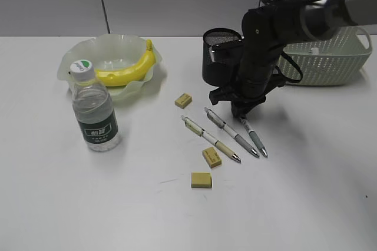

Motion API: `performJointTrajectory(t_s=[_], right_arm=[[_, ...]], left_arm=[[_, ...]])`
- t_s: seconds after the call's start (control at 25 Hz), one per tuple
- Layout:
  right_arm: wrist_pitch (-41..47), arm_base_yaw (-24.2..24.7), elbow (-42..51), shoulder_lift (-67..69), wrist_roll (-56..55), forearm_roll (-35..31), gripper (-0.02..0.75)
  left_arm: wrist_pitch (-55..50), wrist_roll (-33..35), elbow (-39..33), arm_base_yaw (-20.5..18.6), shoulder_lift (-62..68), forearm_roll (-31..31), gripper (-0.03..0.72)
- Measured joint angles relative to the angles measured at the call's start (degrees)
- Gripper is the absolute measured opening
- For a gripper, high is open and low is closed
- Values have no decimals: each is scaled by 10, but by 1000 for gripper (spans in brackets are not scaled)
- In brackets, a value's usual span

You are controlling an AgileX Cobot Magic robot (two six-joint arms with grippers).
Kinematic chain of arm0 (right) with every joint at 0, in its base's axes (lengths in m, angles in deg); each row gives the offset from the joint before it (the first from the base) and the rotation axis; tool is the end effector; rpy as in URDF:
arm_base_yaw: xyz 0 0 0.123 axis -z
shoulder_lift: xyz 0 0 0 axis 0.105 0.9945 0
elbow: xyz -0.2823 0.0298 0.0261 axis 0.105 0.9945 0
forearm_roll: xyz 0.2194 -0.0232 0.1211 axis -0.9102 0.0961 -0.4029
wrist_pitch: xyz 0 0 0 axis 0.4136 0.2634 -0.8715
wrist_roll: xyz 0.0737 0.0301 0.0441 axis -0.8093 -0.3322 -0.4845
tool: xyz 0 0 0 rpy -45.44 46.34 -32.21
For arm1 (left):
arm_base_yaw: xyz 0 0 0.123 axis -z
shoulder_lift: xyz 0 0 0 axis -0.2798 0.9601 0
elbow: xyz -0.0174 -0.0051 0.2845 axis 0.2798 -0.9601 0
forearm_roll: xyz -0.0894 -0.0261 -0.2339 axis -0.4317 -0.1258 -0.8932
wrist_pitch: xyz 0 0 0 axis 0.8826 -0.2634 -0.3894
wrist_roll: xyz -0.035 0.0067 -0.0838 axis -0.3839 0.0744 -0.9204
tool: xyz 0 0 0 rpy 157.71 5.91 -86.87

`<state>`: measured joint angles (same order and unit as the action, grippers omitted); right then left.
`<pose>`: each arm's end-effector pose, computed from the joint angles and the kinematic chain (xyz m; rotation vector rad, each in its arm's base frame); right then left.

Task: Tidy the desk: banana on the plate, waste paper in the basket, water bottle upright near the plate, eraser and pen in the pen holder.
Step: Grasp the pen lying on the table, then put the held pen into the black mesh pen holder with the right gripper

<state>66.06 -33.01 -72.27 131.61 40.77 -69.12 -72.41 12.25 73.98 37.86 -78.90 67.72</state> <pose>0.3998 0.1999 0.1017 -0.4788 2.8532 0.0598 -0.0060 0.0138 0.2887 0.2233 1.9803 -0.1767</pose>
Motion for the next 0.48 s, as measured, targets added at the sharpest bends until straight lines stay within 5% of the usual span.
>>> performJointTrajectory(t_s=[0.28, 0.48], right_arm=[[-152, 0, 171, -185, 0, 4, 142], [-684, 28, 357, -342, 18, 60, 142]], left_arm=[[0, 0, 0, 0, 0, 0, 245], [0, 0, 0, 0, 0, 0, 245]])
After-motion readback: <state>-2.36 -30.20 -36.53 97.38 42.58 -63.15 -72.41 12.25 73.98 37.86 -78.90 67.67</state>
